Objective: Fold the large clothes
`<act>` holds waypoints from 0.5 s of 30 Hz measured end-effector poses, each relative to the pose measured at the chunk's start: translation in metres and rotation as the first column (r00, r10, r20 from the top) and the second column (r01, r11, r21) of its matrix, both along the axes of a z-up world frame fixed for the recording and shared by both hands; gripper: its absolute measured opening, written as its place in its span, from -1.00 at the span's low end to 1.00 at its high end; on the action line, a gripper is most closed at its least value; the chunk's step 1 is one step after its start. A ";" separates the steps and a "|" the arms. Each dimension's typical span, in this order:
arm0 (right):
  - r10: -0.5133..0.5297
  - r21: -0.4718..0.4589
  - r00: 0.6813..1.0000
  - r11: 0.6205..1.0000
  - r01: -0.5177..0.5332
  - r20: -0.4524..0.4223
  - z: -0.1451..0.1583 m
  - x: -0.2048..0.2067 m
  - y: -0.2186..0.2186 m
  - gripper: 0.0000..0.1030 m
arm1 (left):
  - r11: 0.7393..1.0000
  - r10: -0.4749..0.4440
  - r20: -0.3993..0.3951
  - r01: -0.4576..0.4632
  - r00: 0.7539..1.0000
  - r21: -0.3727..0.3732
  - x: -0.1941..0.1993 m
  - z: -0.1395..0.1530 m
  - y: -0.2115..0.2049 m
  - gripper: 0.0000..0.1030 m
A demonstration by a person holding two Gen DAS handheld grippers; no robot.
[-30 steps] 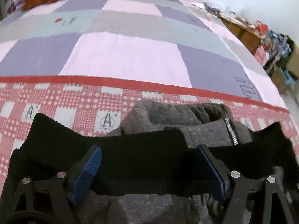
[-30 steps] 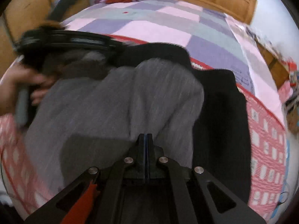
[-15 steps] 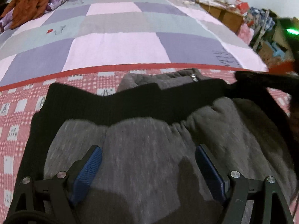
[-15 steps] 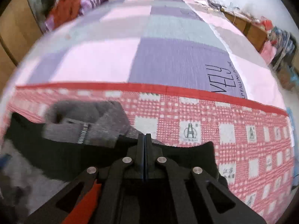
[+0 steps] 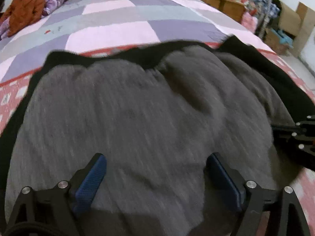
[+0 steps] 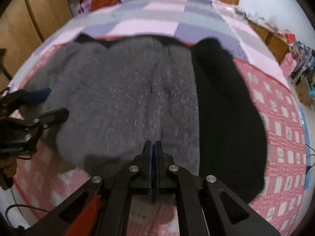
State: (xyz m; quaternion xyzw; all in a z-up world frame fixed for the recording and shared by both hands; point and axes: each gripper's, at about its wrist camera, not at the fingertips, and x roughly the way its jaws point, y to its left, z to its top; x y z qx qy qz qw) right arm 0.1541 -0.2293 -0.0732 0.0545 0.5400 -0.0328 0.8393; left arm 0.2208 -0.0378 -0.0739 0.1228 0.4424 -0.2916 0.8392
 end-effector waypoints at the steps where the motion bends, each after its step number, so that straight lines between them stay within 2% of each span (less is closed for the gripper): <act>1: -0.008 -0.019 1.000 1.000 0.008 0.005 -0.004 0.017 -0.005 -1.00 | 1.000 0.014 0.010 -0.014 1.000 0.002 0.013 -0.001 -0.005 0.74; 4: -0.056 -0.052 0.997 0.997 0.059 0.050 -0.007 0.057 -0.020 -1.00 | 0.997 0.084 -0.010 -0.084 0.996 -0.001 0.066 -0.006 -0.019 0.75; 5: -0.081 -0.089 0.996 0.992 0.085 0.044 -0.011 0.075 -0.028 -1.00 | 0.995 0.102 -0.031 -0.103 0.994 -0.009 0.081 -0.010 -0.020 0.75; 9: -0.135 -0.069 0.991 0.989 0.133 -0.018 -0.030 0.136 -0.056 -1.00 | 0.991 0.132 -0.051 -0.129 0.990 0.042 0.118 -0.024 -0.034 0.75; 13: -0.111 -0.088 0.994 0.990 0.110 -0.005 -0.029 0.155 -0.061 -1.00 | 0.989 0.144 -0.059 -0.141 0.988 0.049 0.139 -0.024 -0.043 0.78; 15: -0.113 -0.063 0.994 0.992 0.113 0.001 -0.028 0.158 -0.066 -1.00 | 0.989 0.145 -0.081 -0.142 0.986 0.044 0.146 -0.026 -0.043 0.81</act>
